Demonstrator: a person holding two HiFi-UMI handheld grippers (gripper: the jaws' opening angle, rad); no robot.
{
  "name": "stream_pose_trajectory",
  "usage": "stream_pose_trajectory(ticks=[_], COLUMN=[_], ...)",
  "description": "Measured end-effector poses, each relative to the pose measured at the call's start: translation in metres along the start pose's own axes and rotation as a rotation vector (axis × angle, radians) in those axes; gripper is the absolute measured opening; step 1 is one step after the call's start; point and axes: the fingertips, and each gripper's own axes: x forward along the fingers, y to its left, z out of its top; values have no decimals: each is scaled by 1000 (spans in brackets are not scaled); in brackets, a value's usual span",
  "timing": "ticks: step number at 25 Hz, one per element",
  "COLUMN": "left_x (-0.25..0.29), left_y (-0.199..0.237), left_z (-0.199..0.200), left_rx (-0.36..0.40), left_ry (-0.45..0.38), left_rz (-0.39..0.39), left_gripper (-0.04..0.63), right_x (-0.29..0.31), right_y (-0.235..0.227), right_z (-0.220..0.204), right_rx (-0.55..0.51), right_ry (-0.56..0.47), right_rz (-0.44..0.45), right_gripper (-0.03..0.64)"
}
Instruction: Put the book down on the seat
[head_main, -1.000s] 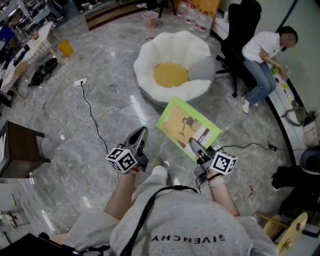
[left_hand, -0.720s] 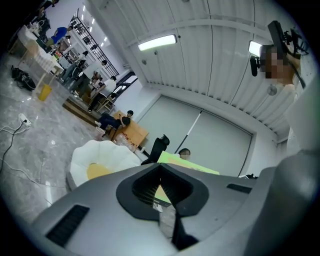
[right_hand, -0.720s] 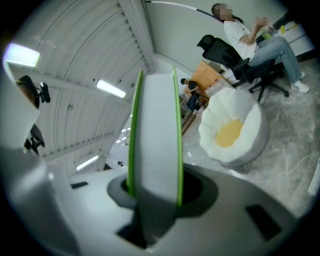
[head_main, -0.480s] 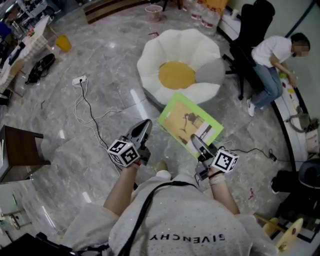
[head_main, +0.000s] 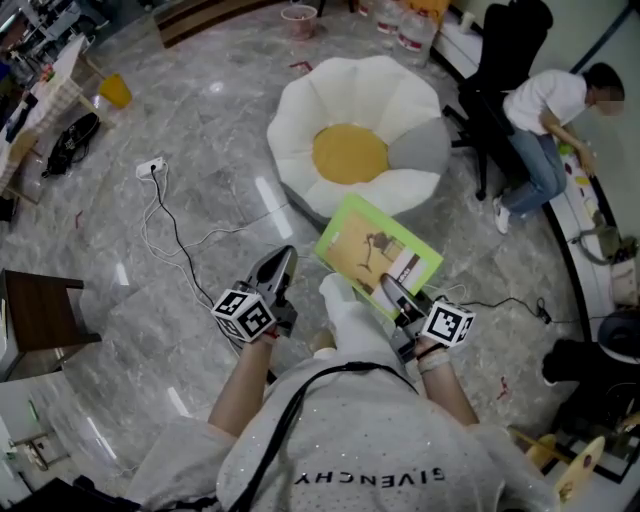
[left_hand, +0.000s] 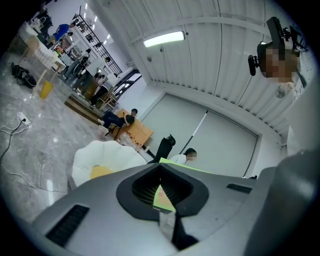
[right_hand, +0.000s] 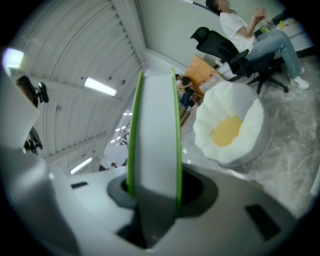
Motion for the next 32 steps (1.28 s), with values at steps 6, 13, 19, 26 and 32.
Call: stream_pose_trajectory(ticks=[6,13,19,26,32], left_x=[32,100,169,201,220], left_y=[36,82,106,130,123], left_z=[21,31,41,47,45], left_rx=[11,-13,-40,-42,-59], left_ry=[0,51,83,85,88], left_rz=[39,49,40,45,7], left_gripper=[21,21,21,21,21], right_x=[53,116,148,164,175], right_y=[-22,-49,-82,-104,-105], right_z=[28,71,101,119,121], right_rx=[28,15,70,74,62], right_ry=[44,108,142,160,213], right_rz=[23,15,-35,-62,-65], right_gripper=[146,146,146,146,146])
